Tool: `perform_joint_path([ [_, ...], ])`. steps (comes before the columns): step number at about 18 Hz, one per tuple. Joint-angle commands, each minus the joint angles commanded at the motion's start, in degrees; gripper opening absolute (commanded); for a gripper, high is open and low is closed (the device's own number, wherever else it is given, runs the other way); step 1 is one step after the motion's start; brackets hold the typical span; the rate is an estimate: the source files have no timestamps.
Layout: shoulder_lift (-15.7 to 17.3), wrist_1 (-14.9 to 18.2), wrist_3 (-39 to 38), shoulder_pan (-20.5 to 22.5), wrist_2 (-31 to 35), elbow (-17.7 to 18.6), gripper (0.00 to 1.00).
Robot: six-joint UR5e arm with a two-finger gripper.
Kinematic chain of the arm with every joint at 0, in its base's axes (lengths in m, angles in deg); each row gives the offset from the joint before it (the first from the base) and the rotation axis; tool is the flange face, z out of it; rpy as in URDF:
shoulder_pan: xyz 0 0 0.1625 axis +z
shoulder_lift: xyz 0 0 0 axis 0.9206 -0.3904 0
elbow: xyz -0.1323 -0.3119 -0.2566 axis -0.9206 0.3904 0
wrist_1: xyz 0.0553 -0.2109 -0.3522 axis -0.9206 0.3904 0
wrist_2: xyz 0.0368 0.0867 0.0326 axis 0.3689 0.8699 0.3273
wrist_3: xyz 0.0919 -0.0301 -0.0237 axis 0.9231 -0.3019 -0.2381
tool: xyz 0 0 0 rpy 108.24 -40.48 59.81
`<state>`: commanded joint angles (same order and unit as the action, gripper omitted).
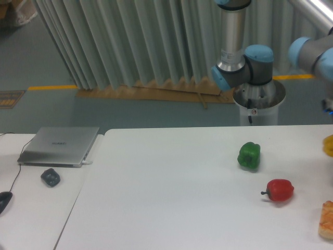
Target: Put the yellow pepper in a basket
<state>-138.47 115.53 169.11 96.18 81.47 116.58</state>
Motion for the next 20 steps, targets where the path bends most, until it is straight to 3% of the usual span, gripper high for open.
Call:
perform_joint_path([
  [4, -2.72, -2.82, -1.24, 3.79, -0.09, -0.26, 0.33],
  [11, -8.0, -4.75, -1.6, 4.58, 0.09, -1.67, 0.37],
  [12, -8.52, -4.84, -1.43, 4.5, 0.09, -1.58, 0.53],
  [13, -8.53, -4.84, -1.51, 4.5, 0.09, -1.76, 0.57],
  [14, -8.62, -4.84, -1.51, 4.5, 0.09, -1.76, 0.84],
  [15, -8.7, -4.93, -1.43, 4.41, 0.09, -1.76, 1.0],
  [20, -8.35, -5.28, -0.64, 4.5, -1.23, -2.02, 1.0],
])
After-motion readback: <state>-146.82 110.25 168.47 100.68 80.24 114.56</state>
